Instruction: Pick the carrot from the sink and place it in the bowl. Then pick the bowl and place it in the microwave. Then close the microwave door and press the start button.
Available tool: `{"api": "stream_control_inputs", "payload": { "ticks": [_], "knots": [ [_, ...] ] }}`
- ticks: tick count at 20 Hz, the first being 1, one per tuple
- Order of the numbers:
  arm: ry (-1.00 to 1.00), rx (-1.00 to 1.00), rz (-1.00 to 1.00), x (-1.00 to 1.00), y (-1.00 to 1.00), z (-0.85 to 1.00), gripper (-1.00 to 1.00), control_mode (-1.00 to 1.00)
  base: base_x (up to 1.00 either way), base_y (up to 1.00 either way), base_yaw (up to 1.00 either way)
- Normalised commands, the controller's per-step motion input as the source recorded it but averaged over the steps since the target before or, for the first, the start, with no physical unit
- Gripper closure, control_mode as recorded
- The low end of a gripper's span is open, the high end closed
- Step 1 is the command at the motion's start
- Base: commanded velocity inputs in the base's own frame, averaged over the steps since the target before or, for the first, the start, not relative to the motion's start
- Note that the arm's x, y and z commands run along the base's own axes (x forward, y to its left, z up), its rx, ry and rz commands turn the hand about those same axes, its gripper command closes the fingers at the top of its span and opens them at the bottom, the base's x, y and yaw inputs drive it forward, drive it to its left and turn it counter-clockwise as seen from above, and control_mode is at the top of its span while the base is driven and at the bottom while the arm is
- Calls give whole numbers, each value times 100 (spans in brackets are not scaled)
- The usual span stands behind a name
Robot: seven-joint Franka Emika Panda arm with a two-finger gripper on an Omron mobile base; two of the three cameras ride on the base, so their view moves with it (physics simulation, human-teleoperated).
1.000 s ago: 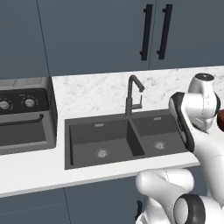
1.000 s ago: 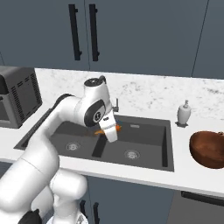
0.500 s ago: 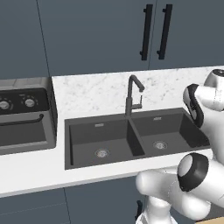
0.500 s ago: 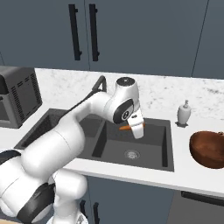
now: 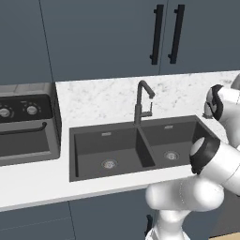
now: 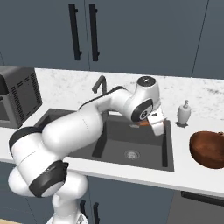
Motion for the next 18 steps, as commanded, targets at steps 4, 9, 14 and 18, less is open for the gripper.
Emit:
{"api": "stream_control_inputs", "payload": {
  "ticks": [4, 9, 14, 18],
  "knots": [
    [-8, -5, -10, 17, -76, -1, 100, -100, 0, 0, 0],
    [-2, -4, -9, 26, -74, -5, 100, -100, 0, 0, 0],
    [0, 0, -4, 30, -80, -16, 100, -100, 0, 0, 0],
    [0, 0, -3, 23, -87, -14, 100, -100, 0, 0, 0]
  ]
}}
